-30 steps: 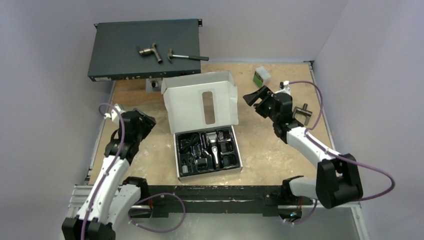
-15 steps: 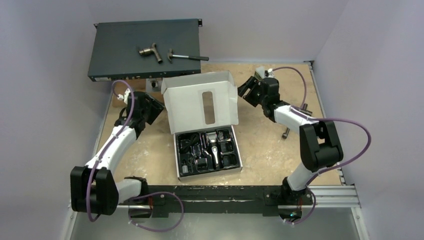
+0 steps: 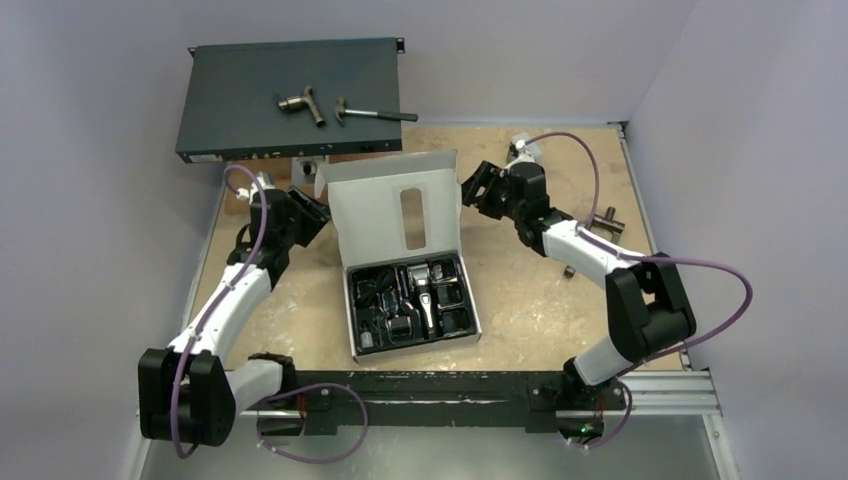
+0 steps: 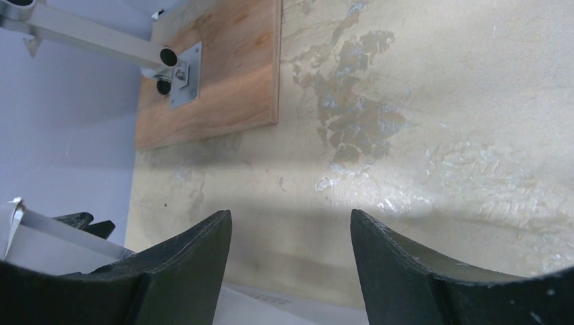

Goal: Sort the hair-cutting tools
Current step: Close the storage box at the center of the board.

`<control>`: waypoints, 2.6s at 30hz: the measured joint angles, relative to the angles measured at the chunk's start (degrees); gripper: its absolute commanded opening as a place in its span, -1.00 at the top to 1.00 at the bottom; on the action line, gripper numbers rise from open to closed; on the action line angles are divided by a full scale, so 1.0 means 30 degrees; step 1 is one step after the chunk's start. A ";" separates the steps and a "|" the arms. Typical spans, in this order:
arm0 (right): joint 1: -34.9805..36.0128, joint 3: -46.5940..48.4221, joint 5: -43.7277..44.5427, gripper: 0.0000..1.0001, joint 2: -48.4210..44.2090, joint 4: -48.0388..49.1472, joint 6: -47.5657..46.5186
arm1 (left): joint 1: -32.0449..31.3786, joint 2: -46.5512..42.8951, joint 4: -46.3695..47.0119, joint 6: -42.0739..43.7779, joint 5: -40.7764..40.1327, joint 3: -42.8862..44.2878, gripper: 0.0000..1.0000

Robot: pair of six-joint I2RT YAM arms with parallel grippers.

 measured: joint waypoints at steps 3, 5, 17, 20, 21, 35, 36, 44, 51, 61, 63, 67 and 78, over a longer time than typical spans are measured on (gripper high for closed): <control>0.0109 -0.0882 0.0189 -0.30 -0.1093 0.0087 -0.0051 | -0.0313 -0.0925 0.0350 0.0080 0.0044 -0.0576 0.01; 0.0197 -0.1421 0.0350 -0.31 -0.1756 0.0146 -0.0087 | -0.0532 -0.1515 0.0539 0.0109 0.0029 -0.0947 0.01; 0.0495 -0.4007 0.0452 -0.30 -0.4794 0.0444 -0.0306 | -0.1523 -0.5479 0.0015 0.0138 -0.0262 -0.2900 0.02; 0.0583 -0.4721 0.0386 -0.30 -0.5508 0.0532 -0.0299 | -0.1836 -0.6492 -0.0313 0.0138 -0.0401 -0.3337 0.02; 0.0627 -0.4962 0.0386 -0.30 -0.5719 0.0583 -0.0299 | -0.1931 -0.6805 -0.0437 0.0138 -0.0459 -0.3461 0.02; 0.1239 -0.7781 0.0277 -0.30 -0.8320 0.0459 -0.0182 | -0.3592 -0.9916 -0.1967 -0.0029 -0.1122 -0.5646 0.02; 0.1319 -0.7919 0.0248 -0.31 -0.8473 0.0415 -0.0160 | -0.3694 -1.0076 -0.2076 -0.0044 -0.1122 -0.5814 0.02; 0.1756 -0.9063 -0.0160 -0.49 -0.9952 -0.0102 -0.0153 | -0.4328 -1.1672 -0.3956 -0.0109 -0.1224 -0.7067 -0.10; 0.1749 -0.9187 0.0342 -0.56 -1.2466 -0.2601 -0.0342 | -0.4328 -1.4855 -0.8386 -0.0022 -0.3883 -0.6127 -0.19; 0.1749 -0.9158 -0.2922 -0.25 -1.4906 -0.3832 -0.1290 | -0.4335 -1.5336 -0.8772 -0.0488 -0.0138 -0.5661 -0.06; 0.1756 -0.9755 -0.3337 -0.20 -1.5482 -0.4226 -0.1515 | -0.4364 -1.6262 -0.8903 -0.0721 0.0801 -0.6856 -0.04; 0.1756 -1.1817 -0.3767 -0.12 -1.6633 -0.4685 -0.1668 | -0.4503 -1.7675 -0.9238 -0.1107 0.2120 -0.8655 0.04; 0.2178 -1.4032 -0.4131 -0.18 -1.7056 -0.5122 -0.0481 | -0.5770 -1.6619 -0.7912 -0.1596 0.3235 -1.0375 0.29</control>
